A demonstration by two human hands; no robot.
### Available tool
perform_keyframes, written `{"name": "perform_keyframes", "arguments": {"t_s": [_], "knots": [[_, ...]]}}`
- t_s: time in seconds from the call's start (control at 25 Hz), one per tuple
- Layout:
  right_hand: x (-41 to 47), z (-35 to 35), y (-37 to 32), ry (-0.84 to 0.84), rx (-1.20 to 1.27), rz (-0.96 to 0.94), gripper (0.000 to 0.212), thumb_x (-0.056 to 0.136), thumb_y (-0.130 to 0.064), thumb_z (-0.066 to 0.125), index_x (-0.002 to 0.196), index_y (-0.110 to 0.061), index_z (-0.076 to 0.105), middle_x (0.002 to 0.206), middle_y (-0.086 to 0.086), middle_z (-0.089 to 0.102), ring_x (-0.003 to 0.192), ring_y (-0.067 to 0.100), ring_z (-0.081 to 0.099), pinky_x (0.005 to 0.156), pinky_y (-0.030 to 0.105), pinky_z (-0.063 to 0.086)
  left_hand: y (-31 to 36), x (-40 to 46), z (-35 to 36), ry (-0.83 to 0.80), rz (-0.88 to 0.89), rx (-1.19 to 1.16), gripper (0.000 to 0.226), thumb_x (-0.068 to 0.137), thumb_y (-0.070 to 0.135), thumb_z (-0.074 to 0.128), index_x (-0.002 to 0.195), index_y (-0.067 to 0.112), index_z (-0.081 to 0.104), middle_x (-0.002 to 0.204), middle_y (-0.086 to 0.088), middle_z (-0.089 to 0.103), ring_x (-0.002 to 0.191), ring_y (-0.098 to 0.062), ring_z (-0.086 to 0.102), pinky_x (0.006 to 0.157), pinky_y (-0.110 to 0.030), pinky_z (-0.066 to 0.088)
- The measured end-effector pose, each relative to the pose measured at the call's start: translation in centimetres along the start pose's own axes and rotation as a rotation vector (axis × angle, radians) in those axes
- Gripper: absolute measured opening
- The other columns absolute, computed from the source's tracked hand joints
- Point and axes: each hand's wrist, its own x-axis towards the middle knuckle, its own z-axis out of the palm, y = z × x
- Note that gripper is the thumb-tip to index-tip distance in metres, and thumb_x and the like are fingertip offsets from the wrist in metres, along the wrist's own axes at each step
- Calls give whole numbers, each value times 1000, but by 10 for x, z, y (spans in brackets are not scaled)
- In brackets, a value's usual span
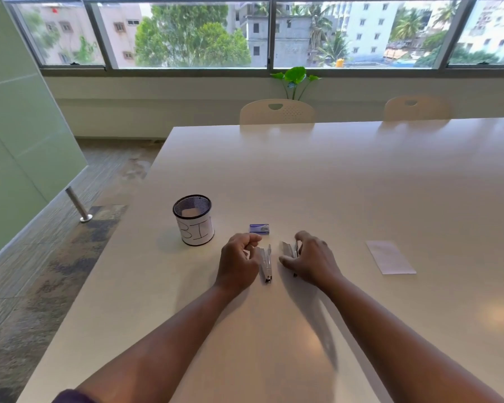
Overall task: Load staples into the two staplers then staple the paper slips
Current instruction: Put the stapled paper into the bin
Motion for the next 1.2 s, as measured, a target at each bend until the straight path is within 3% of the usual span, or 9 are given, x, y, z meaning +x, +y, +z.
{"name": "perform_keyframes", "arguments": {"t_s": [0.2,0.36,0.44,0.52,0.64,0.8,0.92,1.08,1.2], "knots": [[-7,-4,7,32,179,51,49,77,-32,75,123,-18,63,90,3,74,85,25,68,71,32,48,19,9,17,-123,-38,-35,32,89,4,58,117,11,72,110,4,68,92,-3,63,82,-1,45],[-16,-6,13,-75,937,107,32,85,-20,76,114,-10,66,70,0,69,59,16,59,55,28,50,31,18,24,-176,-143,-131,33,100,19,56,131,13,66,119,2,71,103,-12,66,98,-30,53],[-18,-9,12,-159,1203,90,28,86,-16,69,112,-4,67,73,7,63,60,17,53,56,27,48,35,20,28,-203,-233,-249,30,104,29,53,124,15,70,112,-3,75,92,-17,67,86,-35,56],[-20,-15,8,-215,1285,56,30,82,-14,62,109,-1,65,73,10,57,58,17,49,56,28,46,40,21,32,-234,-263,-316,35,105,35,51,101,11,76,85,-4,75,67,-14,63,64,-30,52],[-23,-17,1,-193,1211,5,29,82,-22,66,103,-2,64,79,12,57,61,16,50,55,28,41,47,19,33,-236,-286,-343,41,104,32,52,84,4,75,56,5,65,50,-11,55,51,-27,44],[-26,-13,-6,108,738,-87,40,89,-49,62,79,-11,58,64,-4,55,58,10,46,56,30,39,56,19,31,-241,-386,-462,40,101,20,54,66,8,69,51,1,62,48,-17,57,48,-23,48],[-33,-7,-7,266,521,-171,34,95,-50,49,71,-26,45,60,-8,54,56,9,47,54,31,40,61,19,35,-222,-512,-524,45,94,9,54,50,14,60,47,-1,55,43,-18,53,43,-22,46],[-36,-5,-6,380,622,-182,24,99,-41,41,78,-36,33,60,3,56,56,33,56,52,49,48,61,21,42,-123,-613,-530,29,95,8,53,68,8,63,48,-1,60,40,-14,59,45,-24,50],[-34,-7,-2,426,561,-143,26,96,-42,47,74,-32,35,60,-2,54,57,26,51,53,43,45,59,28,44,-124,-584,-539,32,101,16,57,71,5,64,53,-3,62,43,-13,63,47,-23,54]]}}
